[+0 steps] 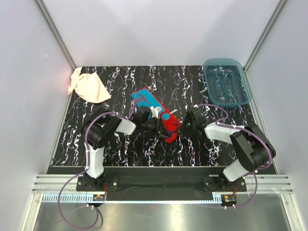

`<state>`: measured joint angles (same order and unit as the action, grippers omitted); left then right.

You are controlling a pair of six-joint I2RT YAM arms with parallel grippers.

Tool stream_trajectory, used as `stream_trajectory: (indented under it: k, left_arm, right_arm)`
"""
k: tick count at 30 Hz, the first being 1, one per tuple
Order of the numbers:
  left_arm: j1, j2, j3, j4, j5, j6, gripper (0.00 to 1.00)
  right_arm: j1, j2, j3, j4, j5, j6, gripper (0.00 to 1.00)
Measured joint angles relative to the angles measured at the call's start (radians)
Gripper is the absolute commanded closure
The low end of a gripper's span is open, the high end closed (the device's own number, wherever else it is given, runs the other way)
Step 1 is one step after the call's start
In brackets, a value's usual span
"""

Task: Roll the towels
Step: Roll the towel

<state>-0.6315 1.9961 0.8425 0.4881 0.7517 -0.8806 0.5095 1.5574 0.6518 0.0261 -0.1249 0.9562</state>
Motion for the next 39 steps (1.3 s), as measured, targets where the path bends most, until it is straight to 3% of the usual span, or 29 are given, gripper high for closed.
stream_trajectory:
  k: [2, 5, 6, 9, 15, 23, 32, 39]
  left_arm:
    - [0.000, -0.027, 0.010, -0.063, -0.025, 0.038, 0.60]
    - [-0.003, -0.061, 0.028, -0.127, -0.050, 0.085, 0.47]
    - [-0.005, -0.079, 0.031, -0.153, -0.072, 0.109, 0.36]
    - [-0.032, -0.159, 0.031, -0.238, -0.175, 0.184, 0.23]
    - [-0.224, -0.367, 0.023, -0.424, -0.597, 0.378, 0.18]
    - [-0.580, -0.537, -0.099, -0.390, -1.044, 0.600, 0.18]
    - [-0.680, -0.436, -0.104, -0.294, -1.228, 0.733, 0.21]
    - [-0.708, -0.320, -0.066, -0.246, -1.260, 0.801, 0.26]
  right_arm:
    - [0.000, 0.000, 0.014, -0.031, 0.001, -0.012, 1.00]
    - [0.000, 0.001, 0.039, -0.086, 0.001, -0.024, 1.00]
    - [0.000, 0.002, 0.050, -0.108, 0.001, -0.029, 1.00]
    - [0.001, 0.019, 0.096, -0.177, 0.000, -0.047, 1.00]
    - [0.001, 0.059, 0.198, -0.340, -0.004, -0.097, 1.00]
    - [0.001, 0.111, 0.316, -0.540, -0.027, -0.161, 1.00]
    - [0.001, 0.111, 0.355, -0.647, -0.053, -0.197, 1.00]
    - [0.001, 0.111, 0.355, -0.669, -0.074, -0.204, 1.00]
